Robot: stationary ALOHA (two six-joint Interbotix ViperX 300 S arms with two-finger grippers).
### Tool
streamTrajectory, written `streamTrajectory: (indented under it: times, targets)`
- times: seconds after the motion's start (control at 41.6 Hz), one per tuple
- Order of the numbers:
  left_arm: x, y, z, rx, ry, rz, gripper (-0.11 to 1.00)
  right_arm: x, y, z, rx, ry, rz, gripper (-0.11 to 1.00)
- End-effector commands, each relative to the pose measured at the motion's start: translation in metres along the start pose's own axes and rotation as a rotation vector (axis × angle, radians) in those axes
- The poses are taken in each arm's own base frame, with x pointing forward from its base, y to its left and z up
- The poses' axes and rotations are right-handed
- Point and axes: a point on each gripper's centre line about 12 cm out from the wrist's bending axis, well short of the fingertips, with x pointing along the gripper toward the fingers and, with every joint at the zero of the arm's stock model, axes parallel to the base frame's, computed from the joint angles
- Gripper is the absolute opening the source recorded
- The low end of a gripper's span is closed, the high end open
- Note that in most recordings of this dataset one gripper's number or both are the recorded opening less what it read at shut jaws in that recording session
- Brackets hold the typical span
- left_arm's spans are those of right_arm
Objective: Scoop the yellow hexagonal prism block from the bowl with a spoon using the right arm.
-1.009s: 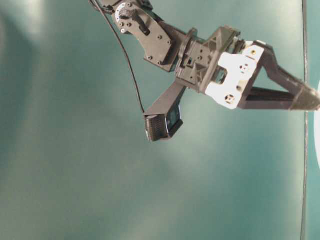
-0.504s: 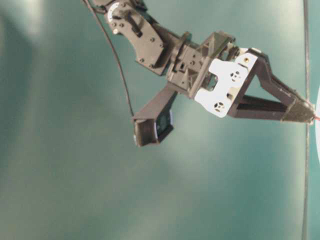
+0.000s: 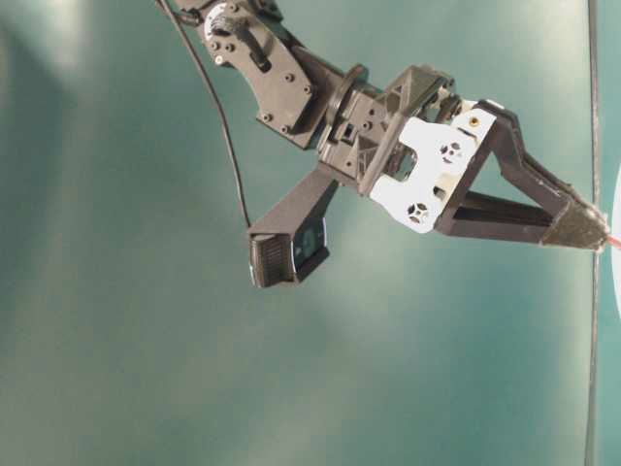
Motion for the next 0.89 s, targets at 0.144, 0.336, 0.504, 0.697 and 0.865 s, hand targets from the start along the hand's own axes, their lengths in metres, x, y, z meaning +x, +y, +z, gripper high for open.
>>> streamTrajectory:
  times: [0.144, 0.336, 0.504, 0.697, 0.865]
  targets:
    - [0.002, 0.0, 0.01, 0.003, -0.028, 0.0, 0.0, -0.013, 0.009, 0.014, -0.01, -0.061, 0.022, 0.23]
    - [0.002, 0.0, 0.01, 0.003, -0.028, 0.001, 0.0, -0.015, 0.008, 0.014, -0.01, -0.072, 0.023, 0.23]
    - [0.002, 0.0, 0.01, 0.002, -0.028, 0.0, 0.0, -0.016, 0.008, 0.013, -0.009, -0.072, 0.023, 0.23]
    - [0.002, 0.0, 0.01, 0.002, -0.028, 0.0, 0.0, -0.019, 0.008, 0.011, -0.006, -0.073, 0.024, 0.23]
    - [0.002, 0.0, 0.01, 0.002, -0.028, 0.001, 0.0, -0.027, 0.008, 0.01, -0.013, -0.085, 0.027, 0.23]
